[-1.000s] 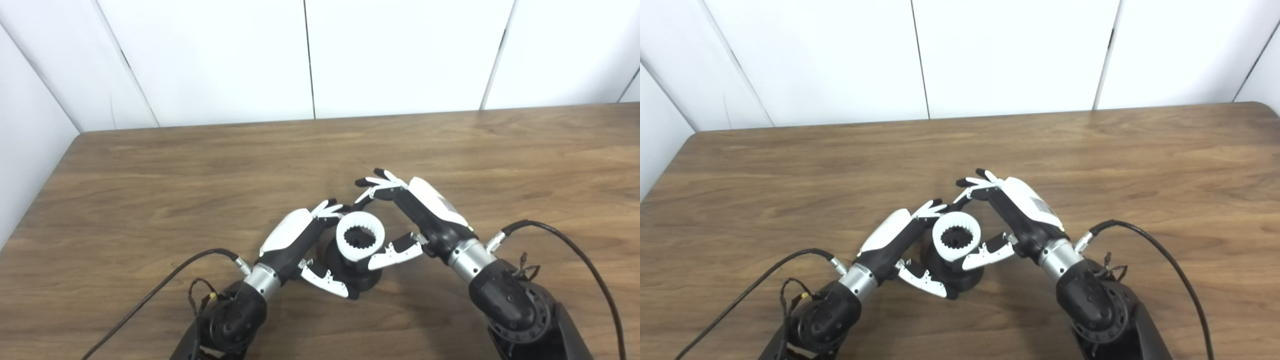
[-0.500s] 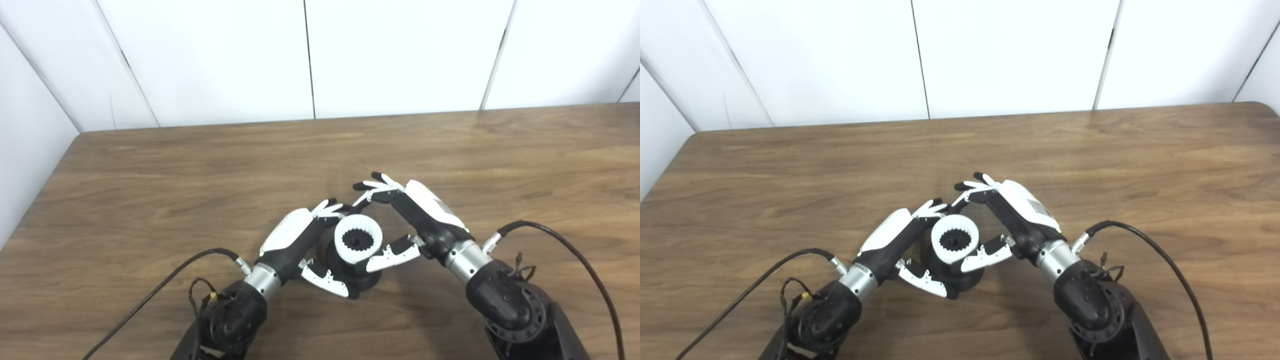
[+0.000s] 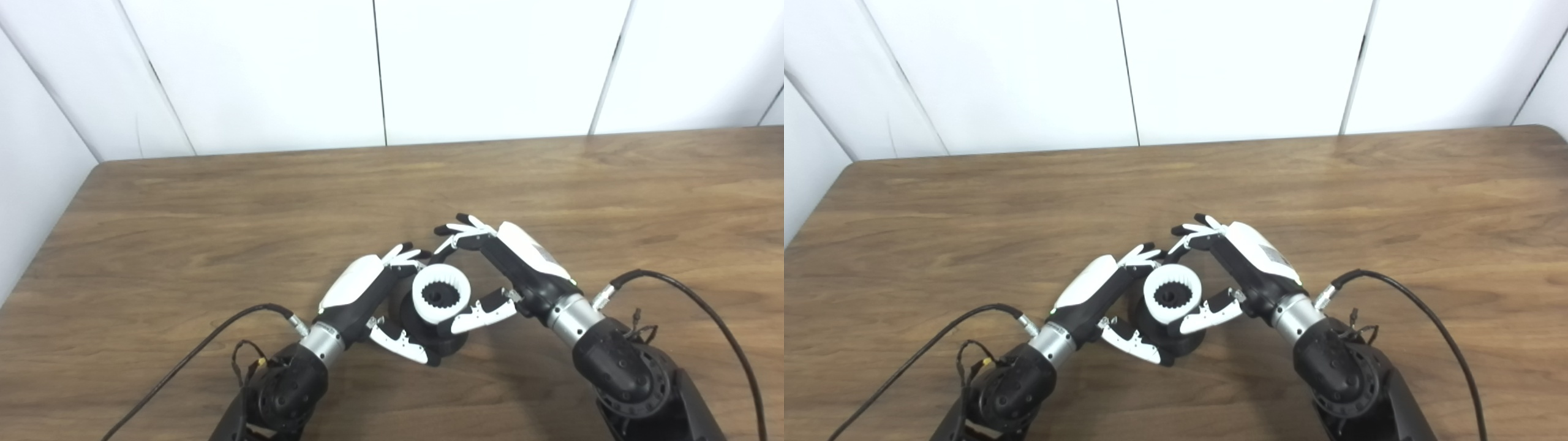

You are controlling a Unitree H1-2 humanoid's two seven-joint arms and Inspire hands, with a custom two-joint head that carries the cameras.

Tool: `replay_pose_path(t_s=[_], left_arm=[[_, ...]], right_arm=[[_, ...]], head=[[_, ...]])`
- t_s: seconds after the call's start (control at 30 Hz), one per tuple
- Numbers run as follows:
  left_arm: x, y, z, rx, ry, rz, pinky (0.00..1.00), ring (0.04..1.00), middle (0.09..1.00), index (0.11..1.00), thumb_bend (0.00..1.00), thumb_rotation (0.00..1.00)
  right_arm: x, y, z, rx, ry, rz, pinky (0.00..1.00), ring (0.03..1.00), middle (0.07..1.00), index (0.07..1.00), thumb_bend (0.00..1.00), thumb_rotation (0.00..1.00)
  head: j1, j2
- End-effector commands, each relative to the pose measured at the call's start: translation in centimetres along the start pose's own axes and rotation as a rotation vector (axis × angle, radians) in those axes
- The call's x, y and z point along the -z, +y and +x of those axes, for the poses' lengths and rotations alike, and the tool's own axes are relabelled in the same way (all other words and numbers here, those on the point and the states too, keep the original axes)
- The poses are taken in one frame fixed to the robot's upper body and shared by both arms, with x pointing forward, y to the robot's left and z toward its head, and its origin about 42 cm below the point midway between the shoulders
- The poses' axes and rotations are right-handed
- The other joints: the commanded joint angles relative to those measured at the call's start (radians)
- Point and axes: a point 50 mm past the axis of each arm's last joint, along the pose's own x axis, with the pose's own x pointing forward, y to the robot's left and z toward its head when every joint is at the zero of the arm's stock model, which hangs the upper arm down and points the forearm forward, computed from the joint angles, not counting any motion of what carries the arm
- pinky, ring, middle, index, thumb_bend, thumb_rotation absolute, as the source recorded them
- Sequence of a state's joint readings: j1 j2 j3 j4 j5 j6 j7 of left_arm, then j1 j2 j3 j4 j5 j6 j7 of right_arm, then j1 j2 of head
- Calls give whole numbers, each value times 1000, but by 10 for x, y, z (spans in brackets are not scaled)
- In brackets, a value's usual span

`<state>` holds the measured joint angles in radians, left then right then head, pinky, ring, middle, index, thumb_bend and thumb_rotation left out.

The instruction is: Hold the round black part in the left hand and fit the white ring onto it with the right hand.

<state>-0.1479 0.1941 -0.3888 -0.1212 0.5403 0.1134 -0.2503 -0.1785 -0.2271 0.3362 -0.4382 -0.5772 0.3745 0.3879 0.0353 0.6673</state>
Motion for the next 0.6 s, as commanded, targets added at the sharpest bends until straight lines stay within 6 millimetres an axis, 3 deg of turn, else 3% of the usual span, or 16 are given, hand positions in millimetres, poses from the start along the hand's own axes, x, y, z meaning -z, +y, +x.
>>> replay_pose_path(t_s=[0.0,0.57], left_arm=[[3,-6,-4,52,44,-3,927,1000,925,604,891,190],[3,-6,-6,51,44,4,931,1000,922,602,892,179]], right_arm=[[-11,-12,6,44,-74,-26,1000,995,880,487,525,149],[-7,-9,7,40,-59,-31,1000,991,880,488,525,150]], head=[[0,2],[1,8]])
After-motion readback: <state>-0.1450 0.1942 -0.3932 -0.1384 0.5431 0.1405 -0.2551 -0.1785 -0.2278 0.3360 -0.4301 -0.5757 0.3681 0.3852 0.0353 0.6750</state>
